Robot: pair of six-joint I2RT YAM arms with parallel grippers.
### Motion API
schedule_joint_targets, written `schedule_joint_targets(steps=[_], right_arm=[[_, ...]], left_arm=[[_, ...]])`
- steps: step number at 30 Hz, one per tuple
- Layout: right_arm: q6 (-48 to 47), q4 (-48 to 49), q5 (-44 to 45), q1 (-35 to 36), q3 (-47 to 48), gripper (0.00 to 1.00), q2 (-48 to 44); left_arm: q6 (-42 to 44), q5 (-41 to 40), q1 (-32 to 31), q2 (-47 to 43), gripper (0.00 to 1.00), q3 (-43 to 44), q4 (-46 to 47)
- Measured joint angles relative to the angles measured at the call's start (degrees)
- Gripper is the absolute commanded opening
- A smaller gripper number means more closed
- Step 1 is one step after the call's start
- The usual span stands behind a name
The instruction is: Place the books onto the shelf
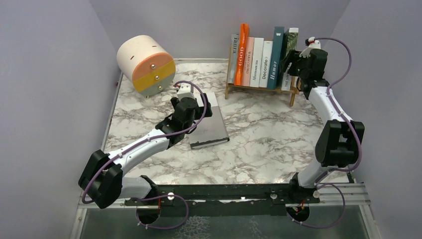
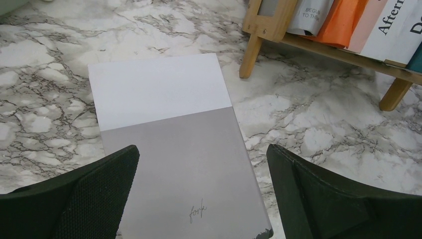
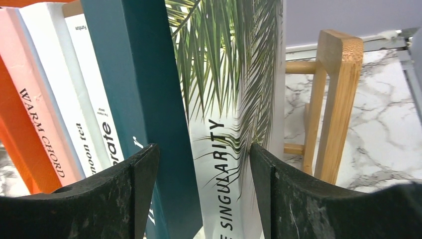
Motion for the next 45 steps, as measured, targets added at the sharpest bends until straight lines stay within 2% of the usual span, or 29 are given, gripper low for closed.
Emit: schedule_joint_targets(steps=[9, 19, 22, 26, 35, 45], right_arm=[[2.64, 0.26, -4.13, 0.00, 0.00, 0.67, 0.46], [3.72, 0.13, -4.61, 0.00, -0.02, 0.67, 0.46], [4.02, -0.72, -3.96, 0.00, 0.31, 0.72, 0.46], [4.33, -1.33, -2.54, 0.02, -0.26, 0.84, 0.24], [5.25, -1.29, -2.12, 0.00, -5.77, 0.85, -1.77], [10.08, 2.05, -15.23, 0.13, -11.67, 0.87, -4.04]], left_arm=[[0.00, 0.00, 0.61, -0.61, 0.98, -0.57, -0.02], [-0.02, 0.00, 0.70, -0.70, 0.98, -0.94, 0.00], [-0.02, 0.00, 0.70, -0.72, 0.98, -1.03, 0.02], [-0.04, 0.00, 0.74, -0.83, 0.98, -1.57, 0.07], [-0.24, 0.07, 0.98, -0.83, 0.98, -1.90, 0.39], [-0.37, 0.13, 0.98, -0.85, 0.98, -1.90, 0.44]])
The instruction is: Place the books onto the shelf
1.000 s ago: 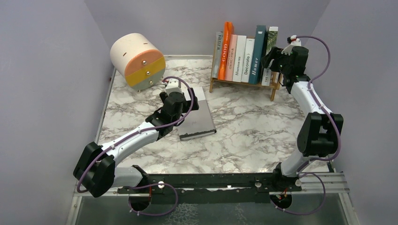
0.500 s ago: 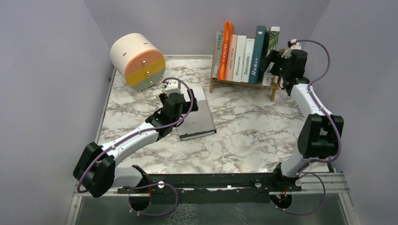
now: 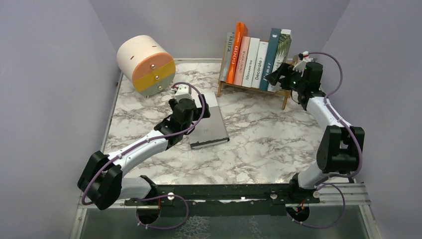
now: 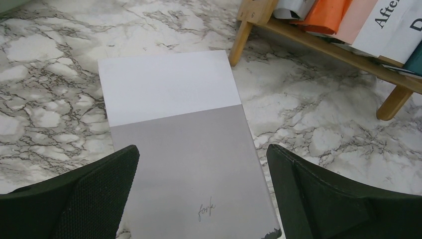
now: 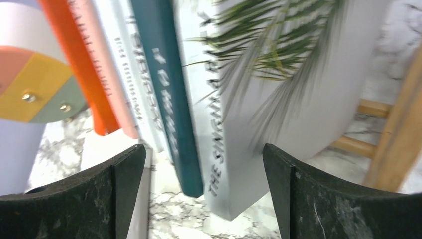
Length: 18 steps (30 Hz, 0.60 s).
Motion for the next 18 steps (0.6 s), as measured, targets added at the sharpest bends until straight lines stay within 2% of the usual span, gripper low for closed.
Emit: schedule_joint_targets(steps=[4, 9, 18], right_arm=[[1.60, 1.77, -4.09, 0.13, -0.57, 0.87, -1.29], [2.38, 2.36, -4.98, 0.09, -0.63, 0.88, -2.01], [1.25, -0.66, 1.49, 0.28, -0.74, 0.88, -8.04]], left_arm=[[-0.07, -0.02, 0.00, 0.00, 0.98, -0.04, 0.02], [-0.07, -0.04, 0.04, -0.42, 0.98, -0.83, 0.00], [-0.94, -0.02, 1.53, -0.55, 0.99, -1.40, -0.31]])
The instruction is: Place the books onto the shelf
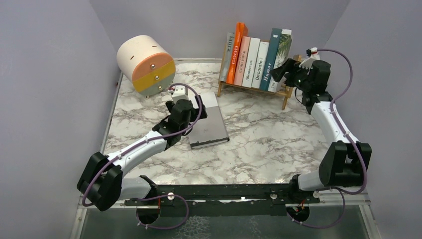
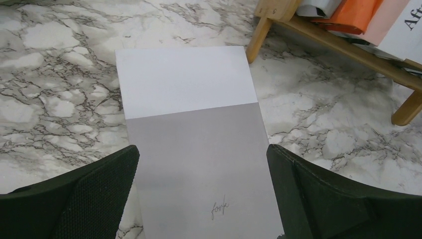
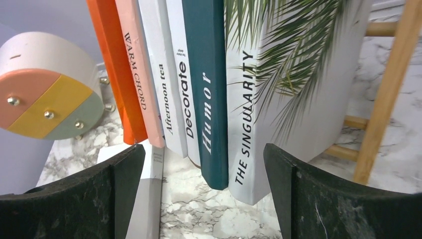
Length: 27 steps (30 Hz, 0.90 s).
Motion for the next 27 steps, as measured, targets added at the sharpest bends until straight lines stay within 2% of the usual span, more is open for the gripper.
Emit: schedule_joint_targets(steps=[6, 15, 20, 24, 27], right_arm=[[-2.10, -3.13, 4.90, 0.11, -0.24, 0.84, -3.80], [-4.70, -7.69, 2.99, 1.62, -2.73, 0.82, -10.88], [-5.57, -8.02, 2.97, 10.27, -4.87, 0.82, -13.97], [-4.87, -6.51, 2.99, 18.78, -11.52, 0.82, -14.69], [-3.78, -5.70, 2.95, 21.27, -16.48, 0.82, -13.00]], left_arm=[[-1.16, 0.76, 2.08, 0.02, 0.99, -1.68, -0.31], [-2.82, 4.02, 3.87, 2.64, 0.99, -5.62, 0.33], [-3.67, 6.03, 4.68, 5.40, 0.99, -8.24, 2.10], [-4.57, 7.34, 5.29, 7.26, 0.99, -9.86, 3.85], [-5.11, 7.82, 5.62, 8.48, 0.98, -10.08, 5.88]])
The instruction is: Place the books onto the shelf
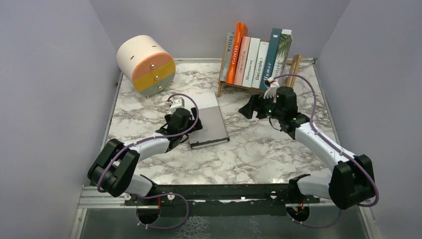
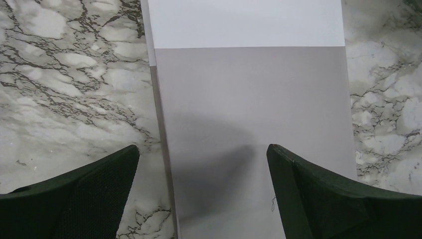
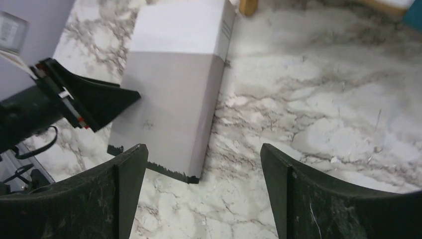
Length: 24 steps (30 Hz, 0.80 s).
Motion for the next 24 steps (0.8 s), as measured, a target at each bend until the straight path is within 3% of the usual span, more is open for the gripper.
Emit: schedule_joint_targets(steps=[16, 19, 24], right_arm=[[6.19, 15.69, -1.27, 5.88, -7.19, 0.80, 15.47], [6.88, 17.62, -1.44, 5.97, -7.39, 0.80, 17.53], [7.56, 20.28, -1.75, 5.97, -7.39, 0.80, 20.00]], left_arm=[[-1.92, 3.41, 1.68, 0.55, 0.66, -6.60, 14.05], [-1.95, 4.39, 2.49, 0.57, 0.57, -8.33, 16.70], [-1.86, 6.03, 3.52, 0.90, 0.32, -9.66, 20.33]])
